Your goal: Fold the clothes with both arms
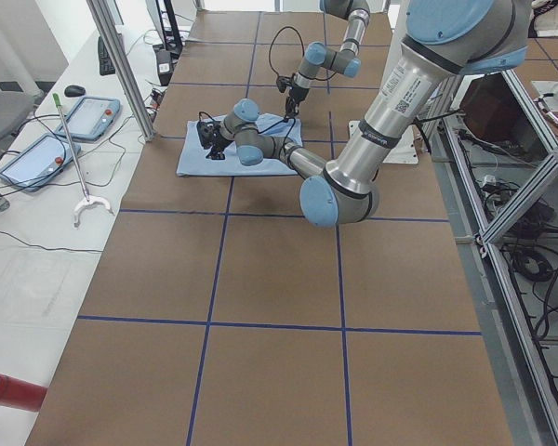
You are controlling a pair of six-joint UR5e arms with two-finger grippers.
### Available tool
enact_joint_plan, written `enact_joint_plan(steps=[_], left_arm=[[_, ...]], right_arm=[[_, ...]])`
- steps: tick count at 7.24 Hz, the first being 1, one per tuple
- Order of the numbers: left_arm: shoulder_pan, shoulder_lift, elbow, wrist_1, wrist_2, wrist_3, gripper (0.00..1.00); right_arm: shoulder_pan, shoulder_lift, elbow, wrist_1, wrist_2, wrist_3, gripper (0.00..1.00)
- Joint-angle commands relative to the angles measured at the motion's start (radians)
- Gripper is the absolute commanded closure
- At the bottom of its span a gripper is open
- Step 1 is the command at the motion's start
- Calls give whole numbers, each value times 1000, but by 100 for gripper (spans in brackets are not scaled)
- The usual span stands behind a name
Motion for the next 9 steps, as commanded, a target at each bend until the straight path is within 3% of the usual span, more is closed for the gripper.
enact_joint_plan(steps=[1, 4, 5, 6, 8, 9], left_arm=[[3, 2, -1, 0, 0, 0, 57], [8, 2, -1, 0, 2, 0, 57], [8, 4, 1, 0, 2, 0, 57], [9, 4, 1, 0, 2, -2, 57], [14, 10, 2, 0, 2, 0, 57], [15, 10, 2, 0, 2, 0, 57]], right_arm=[[0, -69, 91, -2, -1, 4, 100], [-45, -88, 107, 0, -8, 79, 100], [-46, -85, 104, -2, -7, 79, 59], [-46, -85, 104, 0, -5, 79, 36], [-45, -79, 110, -2, -4, 80, 31], [-45, -75, 128, -6, -8, 167, 32]])
